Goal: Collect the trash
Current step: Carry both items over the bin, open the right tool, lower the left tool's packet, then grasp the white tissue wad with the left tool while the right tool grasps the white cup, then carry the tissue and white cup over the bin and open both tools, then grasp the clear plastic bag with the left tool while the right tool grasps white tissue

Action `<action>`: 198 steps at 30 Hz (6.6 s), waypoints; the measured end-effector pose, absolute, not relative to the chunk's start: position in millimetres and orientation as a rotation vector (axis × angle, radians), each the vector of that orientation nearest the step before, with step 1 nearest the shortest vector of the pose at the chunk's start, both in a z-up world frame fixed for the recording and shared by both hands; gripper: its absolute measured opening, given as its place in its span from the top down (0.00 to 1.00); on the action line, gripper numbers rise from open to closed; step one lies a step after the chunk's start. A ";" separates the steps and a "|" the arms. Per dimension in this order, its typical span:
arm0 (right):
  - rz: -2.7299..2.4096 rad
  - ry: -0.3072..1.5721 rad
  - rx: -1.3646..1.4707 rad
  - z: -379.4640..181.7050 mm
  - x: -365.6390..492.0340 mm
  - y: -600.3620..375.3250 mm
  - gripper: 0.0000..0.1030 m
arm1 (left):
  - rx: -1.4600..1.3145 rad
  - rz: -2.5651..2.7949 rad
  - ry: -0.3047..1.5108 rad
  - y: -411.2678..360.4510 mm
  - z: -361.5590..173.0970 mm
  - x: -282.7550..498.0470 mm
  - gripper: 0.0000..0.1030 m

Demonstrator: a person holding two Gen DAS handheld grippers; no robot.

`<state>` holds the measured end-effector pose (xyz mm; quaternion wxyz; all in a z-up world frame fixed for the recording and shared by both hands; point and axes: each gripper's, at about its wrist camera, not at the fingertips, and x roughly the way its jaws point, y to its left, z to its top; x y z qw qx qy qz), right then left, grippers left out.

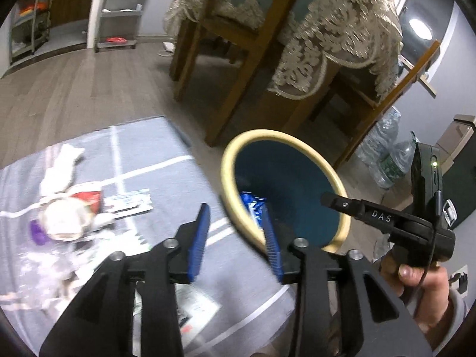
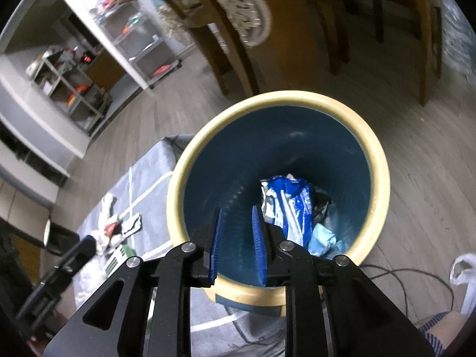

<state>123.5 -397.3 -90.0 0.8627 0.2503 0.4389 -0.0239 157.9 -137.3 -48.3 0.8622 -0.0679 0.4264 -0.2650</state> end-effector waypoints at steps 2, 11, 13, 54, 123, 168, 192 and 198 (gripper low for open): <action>-0.032 0.919 0.489 -88.1 122.9 -388.4 0.72 | -0.141 -0.529 0.887 -117.1 -44.8 154.2 0.52; 0.028 0.887 0.393 -76.8 121.6 -359.1 0.53 | -0.174 -0.357 0.921 -31.0 -42.9 137.5 0.47; 0.041 0.884 0.385 -75.3 121.2 -353.7 0.51 | -0.198 -0.324 0.931 -15.7 -45.2 129.8 0.47; 0.487 0.985 0.058 -78.3 140.2 -184.4 0.44 | -0.333 -0.244 1.151 19.2 -102.8 102.4 0.96; 0.050 0.837 0.375 -62.0 112.7 -368.8 0.94 | -0.212 -0.558 0.987 -132.4 -49.4 160.0 0.96; -0.028 0.847 0.513 -78.6 123.1 -387.6 0.72 | -0.132 -0.456 0.990 -99.0 -53.0 171.7 0.46; 0.078 0.871 0.320 -68.5 130.1 -324.1 0.59 | -0.141 -0.112 1.105 57.7 -104.5 161.5 0.39; 0.124 0.889 0.275 -70.4 130.7 -311.8 0.59 | -0.144 -0.096 1.183 60.1 -125.0 170.9 0.52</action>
